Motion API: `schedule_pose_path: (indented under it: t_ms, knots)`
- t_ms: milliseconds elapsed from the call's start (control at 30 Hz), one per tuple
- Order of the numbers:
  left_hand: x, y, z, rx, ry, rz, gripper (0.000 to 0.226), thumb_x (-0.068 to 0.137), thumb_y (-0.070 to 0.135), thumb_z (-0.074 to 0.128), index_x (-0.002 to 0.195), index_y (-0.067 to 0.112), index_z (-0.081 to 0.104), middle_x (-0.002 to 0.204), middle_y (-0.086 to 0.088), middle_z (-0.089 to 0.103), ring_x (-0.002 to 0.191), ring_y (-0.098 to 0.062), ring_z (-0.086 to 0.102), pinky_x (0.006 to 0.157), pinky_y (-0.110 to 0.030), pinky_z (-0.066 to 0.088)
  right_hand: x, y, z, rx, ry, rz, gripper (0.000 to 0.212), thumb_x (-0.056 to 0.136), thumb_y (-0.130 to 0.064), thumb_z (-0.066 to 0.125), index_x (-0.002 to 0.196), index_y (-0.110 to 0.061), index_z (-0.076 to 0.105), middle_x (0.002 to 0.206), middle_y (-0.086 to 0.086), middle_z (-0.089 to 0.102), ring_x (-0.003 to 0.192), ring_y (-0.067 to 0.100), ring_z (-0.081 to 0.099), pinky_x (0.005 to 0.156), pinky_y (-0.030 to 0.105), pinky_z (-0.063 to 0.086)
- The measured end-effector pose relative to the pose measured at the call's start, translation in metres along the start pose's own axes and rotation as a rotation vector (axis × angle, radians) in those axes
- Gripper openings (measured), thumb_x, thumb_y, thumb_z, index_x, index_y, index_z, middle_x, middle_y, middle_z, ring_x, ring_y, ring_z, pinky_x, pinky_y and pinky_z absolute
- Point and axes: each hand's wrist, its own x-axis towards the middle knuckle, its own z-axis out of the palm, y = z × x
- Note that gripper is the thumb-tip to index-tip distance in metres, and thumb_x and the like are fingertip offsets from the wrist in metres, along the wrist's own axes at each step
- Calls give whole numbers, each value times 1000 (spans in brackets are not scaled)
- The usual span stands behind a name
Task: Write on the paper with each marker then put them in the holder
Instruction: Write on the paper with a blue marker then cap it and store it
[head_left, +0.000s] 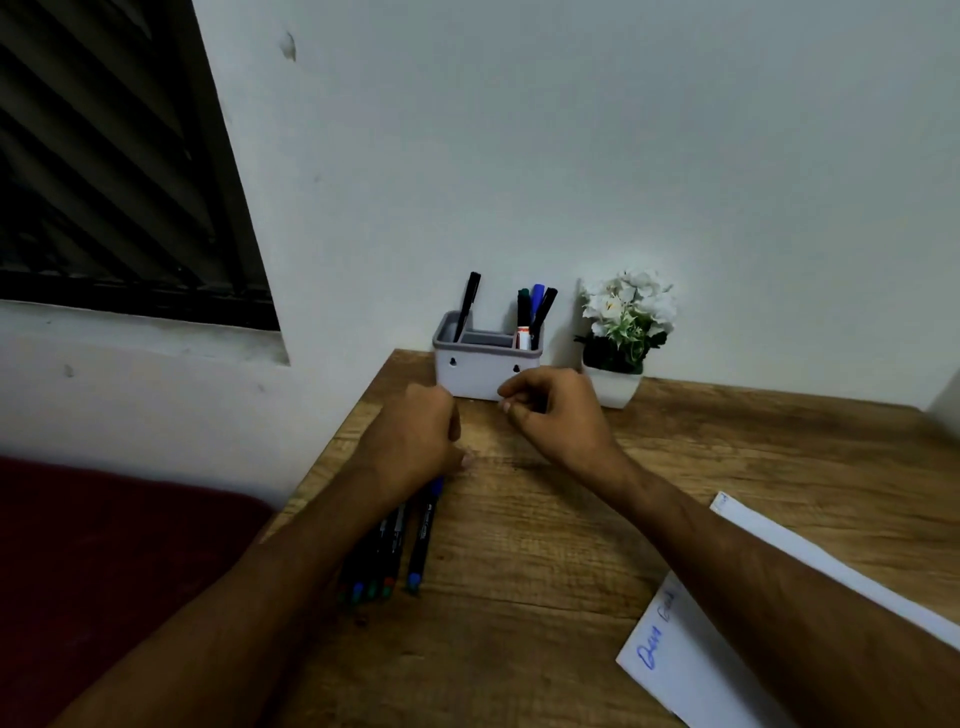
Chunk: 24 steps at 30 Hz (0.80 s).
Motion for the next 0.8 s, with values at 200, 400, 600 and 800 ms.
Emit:
schedule_pose_path:
  t_ms: [200,400,600,800]
  knots:
    - [-8,13,2,96,-22,-11,23,73,21,83,94,21,74,103,-4,66,92,-19,62,78,-34,58,-12,1,-9,1,-11,20,19,89,-6,75,108,-11,78,94,-4,75,79,-6,63,72,2,48]
    - [-2,21,4,-127,36,-29,15,75,9,76,86,18,79,93,1,73,82,-9,65,75,-26,58,-21,2,-10,93,-45,106,12,90,-7,75,100,-13,78,80,-7,73,71,7,70,71,23,60]
    - [6,44,-1,-885,142,-124,15,80,-2,73,92,5,77,86,-5,74,75,-12,71,64,-22,59,-39,-15,-23,401,-249,389,20,99,-25,68,93,-8,74,84,16,79,70,29,76,66,40,63]
    - [10,83,13,-1469,39,-339,16,88,3,70,99,-9,68,88,-20,71,79,-25,71,74,-35,62,-49,-10,-45,546,-195,486,22,103,-12,59,101,8,69,70,11,70,50,12,61,47,21,51]
